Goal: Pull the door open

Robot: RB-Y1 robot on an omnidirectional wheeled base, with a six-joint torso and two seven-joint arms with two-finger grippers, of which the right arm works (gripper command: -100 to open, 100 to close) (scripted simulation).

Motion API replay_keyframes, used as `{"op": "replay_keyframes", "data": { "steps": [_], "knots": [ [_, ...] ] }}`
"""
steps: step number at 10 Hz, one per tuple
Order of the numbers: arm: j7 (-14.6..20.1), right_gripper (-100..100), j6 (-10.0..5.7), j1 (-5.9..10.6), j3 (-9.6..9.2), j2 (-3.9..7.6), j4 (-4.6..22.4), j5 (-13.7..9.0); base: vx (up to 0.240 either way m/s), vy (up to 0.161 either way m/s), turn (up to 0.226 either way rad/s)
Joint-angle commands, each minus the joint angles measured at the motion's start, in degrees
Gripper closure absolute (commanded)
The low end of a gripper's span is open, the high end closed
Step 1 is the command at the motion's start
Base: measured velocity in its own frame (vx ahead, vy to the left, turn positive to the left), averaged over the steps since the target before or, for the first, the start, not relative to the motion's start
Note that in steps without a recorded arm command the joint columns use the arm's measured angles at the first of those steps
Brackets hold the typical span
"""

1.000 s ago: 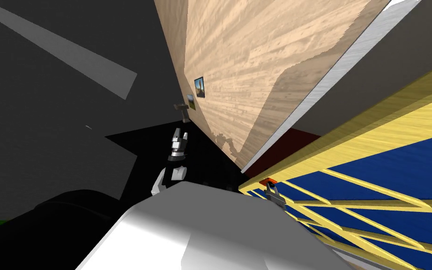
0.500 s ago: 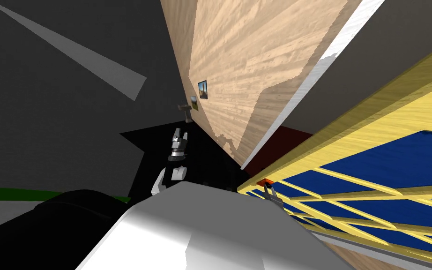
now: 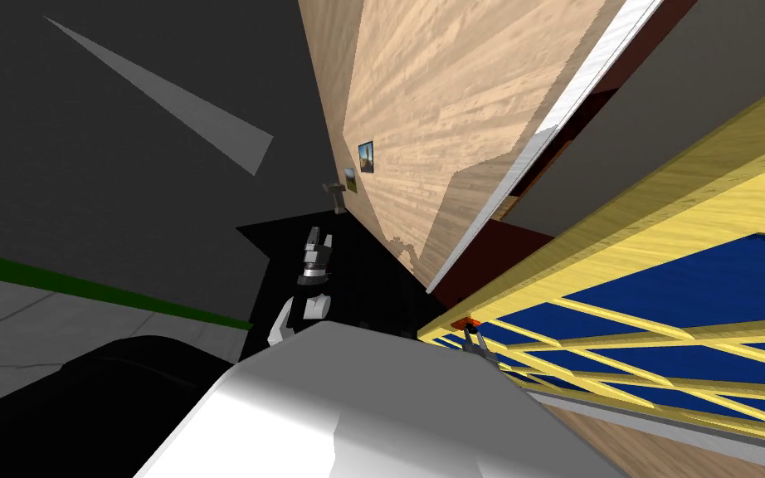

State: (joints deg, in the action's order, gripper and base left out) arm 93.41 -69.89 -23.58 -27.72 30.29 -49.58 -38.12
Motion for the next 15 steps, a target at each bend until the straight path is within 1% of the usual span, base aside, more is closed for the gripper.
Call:
{"op": "replay_keyframes", "data": {
  "steps": [1,2,3,10,11,15],
  "knots": [
    [0.5,100,-0.83,-0.59,-0.85,0.67,-0.2,0.6,-0.244,-0.024,0.085],
    [0.4,100,-0.57,-0.18,-0.58,0.34,0.2,0.4,-0.110,-0.001,0.018],
    [1.0,100,-1.23,-0.11,-1.25,0.60,0.9,0.8,-0.154,-0.005,0.138],
    [3.6,100,-4.36,0.77,-3.38,2.13,4.0,2.1,-0.228,-0.032,0.129],
    [3.3,100,-3.95,0.78,-3.19,1.99,3.6,2.0,-0.100,0.002,0.013],
    [4.6,100,-4.61,1.78,-3.81,2.39,5.2,2.8,-0.191,-0.027,0.124]
  ]
}}
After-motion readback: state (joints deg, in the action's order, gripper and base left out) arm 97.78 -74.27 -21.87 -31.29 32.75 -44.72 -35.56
